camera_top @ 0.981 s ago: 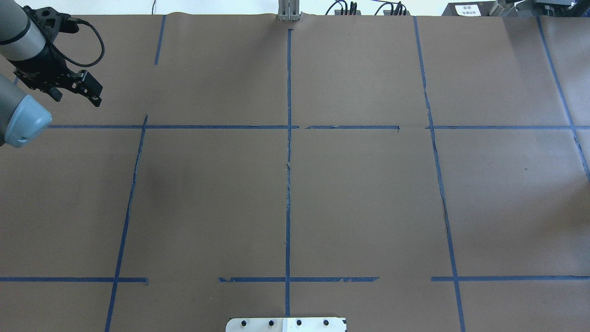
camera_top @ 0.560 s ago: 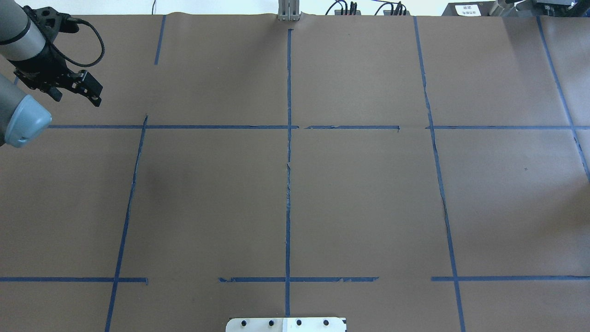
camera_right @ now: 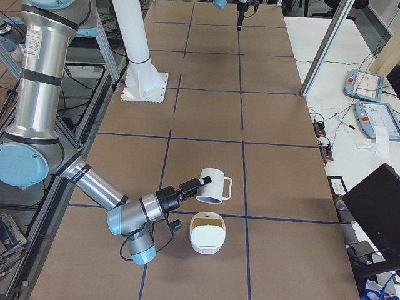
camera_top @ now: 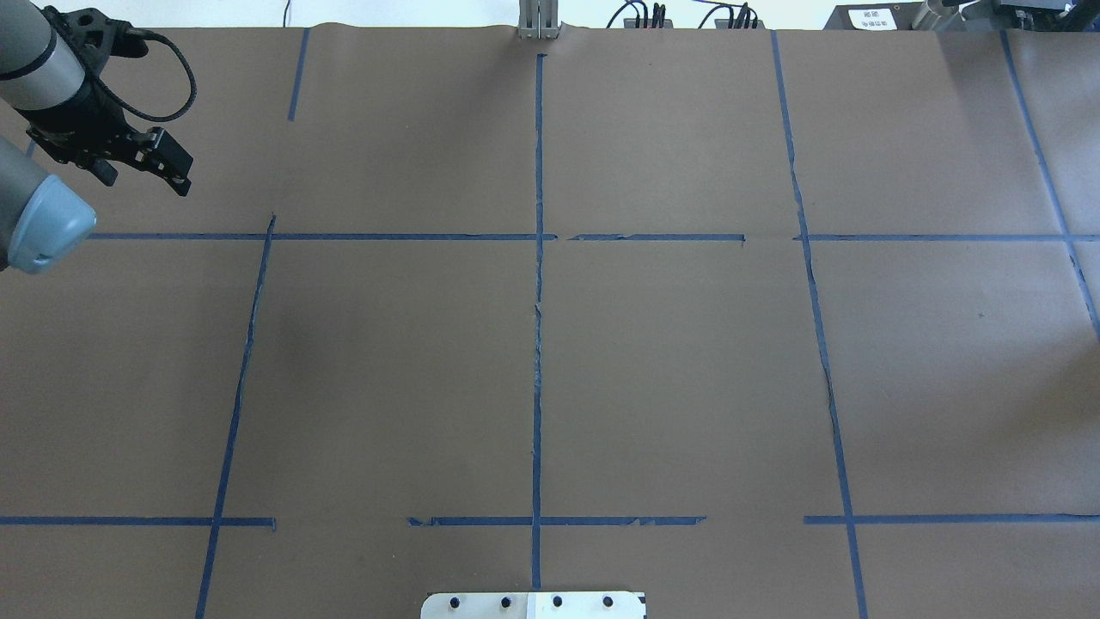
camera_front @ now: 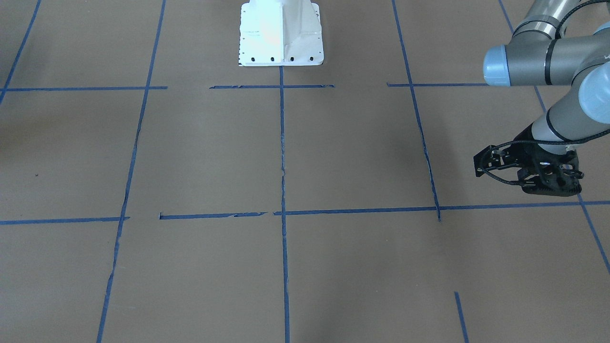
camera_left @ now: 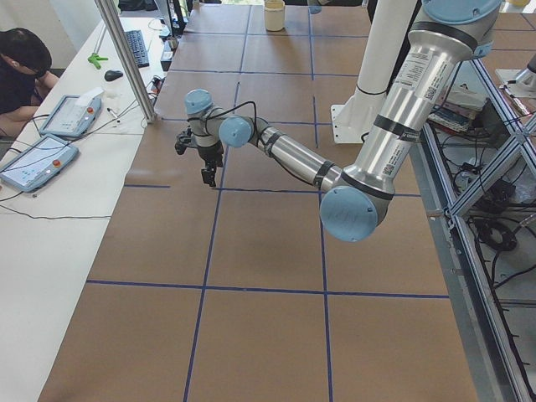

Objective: Left arm hands cup to right arm to dump lemon

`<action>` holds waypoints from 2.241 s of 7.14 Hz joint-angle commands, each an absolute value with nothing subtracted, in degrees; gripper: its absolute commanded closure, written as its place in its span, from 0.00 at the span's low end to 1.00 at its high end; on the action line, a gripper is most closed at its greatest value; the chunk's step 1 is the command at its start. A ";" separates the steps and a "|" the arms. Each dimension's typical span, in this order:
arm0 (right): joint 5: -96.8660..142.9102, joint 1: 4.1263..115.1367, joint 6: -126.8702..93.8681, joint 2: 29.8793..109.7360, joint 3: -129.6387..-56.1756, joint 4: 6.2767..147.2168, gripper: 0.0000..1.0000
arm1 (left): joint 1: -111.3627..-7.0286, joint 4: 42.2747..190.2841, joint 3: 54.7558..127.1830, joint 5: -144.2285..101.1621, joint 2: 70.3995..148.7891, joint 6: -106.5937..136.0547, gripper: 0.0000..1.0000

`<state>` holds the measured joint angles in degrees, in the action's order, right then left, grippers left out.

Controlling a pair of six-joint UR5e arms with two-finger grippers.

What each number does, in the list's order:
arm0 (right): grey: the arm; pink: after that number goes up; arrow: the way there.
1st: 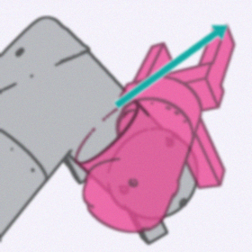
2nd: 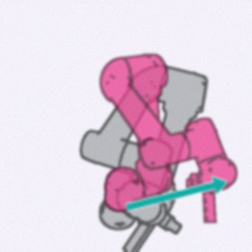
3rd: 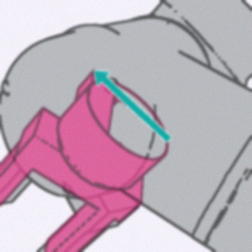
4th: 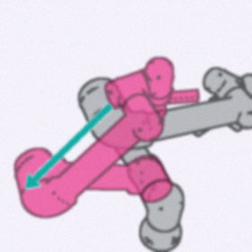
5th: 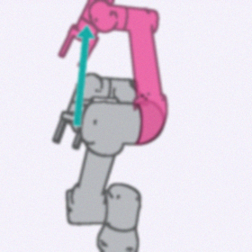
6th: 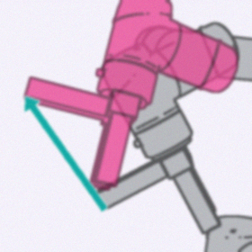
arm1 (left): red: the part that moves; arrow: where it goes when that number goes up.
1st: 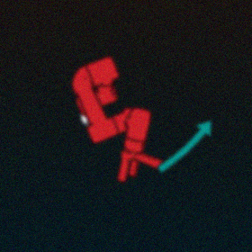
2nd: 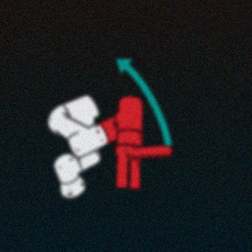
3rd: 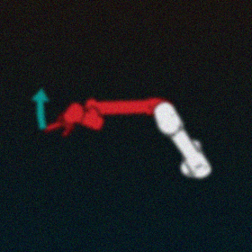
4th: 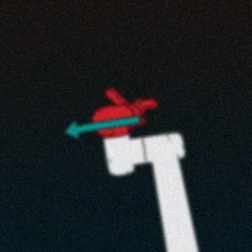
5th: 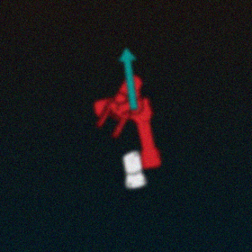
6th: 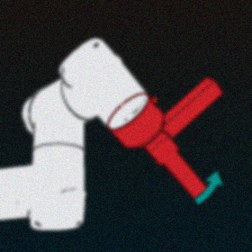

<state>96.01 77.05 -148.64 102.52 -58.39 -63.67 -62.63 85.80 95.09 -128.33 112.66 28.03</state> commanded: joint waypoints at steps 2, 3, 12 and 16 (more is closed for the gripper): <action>91.41 77.08 -160.30 102.57 -57.66 -65.74 0.92 | -62.67 85.52 95.71 -128.32 112.50 28.04 0.00; 91.32 77.08 -161.53 102.57 -57.66 -65.74 0.92 | -62.67 85.52 95.80 -128.32 112.50 28.04 0.00; 86.84 76.99 -170.51 101.08 -56.96 -65.83 0.90 | -62.67 85.52 95.71 -128.32 112.24 28.04 0.00; 86.92 76.99 -170.51 100.99 -56.87 -65.74 0.89 | -62.67 85.52 95.80 -128.32 112.32 28.04 0.00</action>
<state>86.85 76.99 -170.50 101.01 -56.91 -65.75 -62.67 85.52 95.80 -128.32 112.32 28.04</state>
